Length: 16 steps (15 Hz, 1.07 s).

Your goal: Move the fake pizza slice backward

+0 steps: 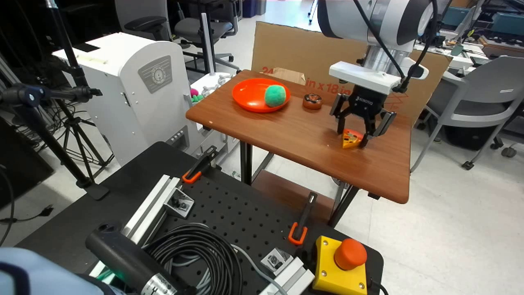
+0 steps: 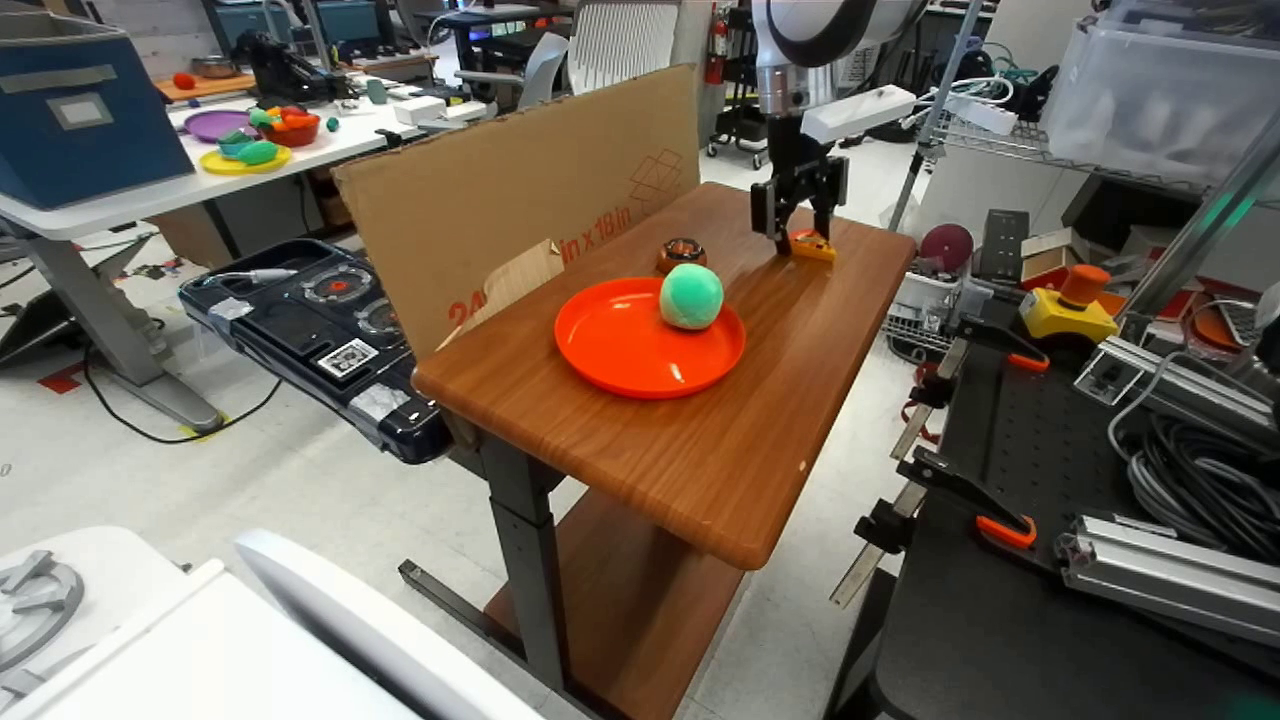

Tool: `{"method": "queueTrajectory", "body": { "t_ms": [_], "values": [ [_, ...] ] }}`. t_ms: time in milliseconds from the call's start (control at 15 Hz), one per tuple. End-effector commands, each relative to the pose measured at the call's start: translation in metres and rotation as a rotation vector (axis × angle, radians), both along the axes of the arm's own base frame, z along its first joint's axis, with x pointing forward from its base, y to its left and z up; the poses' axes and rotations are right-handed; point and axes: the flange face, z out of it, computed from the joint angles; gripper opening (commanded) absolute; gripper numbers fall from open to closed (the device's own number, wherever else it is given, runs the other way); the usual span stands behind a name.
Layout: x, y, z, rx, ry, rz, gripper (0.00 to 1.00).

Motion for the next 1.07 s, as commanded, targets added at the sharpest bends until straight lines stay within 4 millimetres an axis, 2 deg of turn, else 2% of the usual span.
{"method": "queueTrajectory", "body": {
  "t_ms": [0, 133, 333, 533, 667, 867, 1000],
  "values": [
    [0.002, -0.008, 0.002, -0.009, 0.01, -0.02, 0.47],
    [0.002, -0.009, 0.016, 0.01, -0.001, -0.021, 0.45],
    [0.009, -0.008, 0.049, 0.043, -0.056, -0.03, 0.43],
    [0.031, -0.007, 0.082, 0.064, -0.104, -0.074, 0.43],
    [0.047, -0.009, 0.097, 0.072, -0.119, -0.103, 0.43],
    [0.072, -0.016, 0.104, 0.058, -0.122, -0.155, 0.43],
    [0.086, -0.024, 0.099, 0.037, -0.118, -0.194, 0.43]
  ]
}}
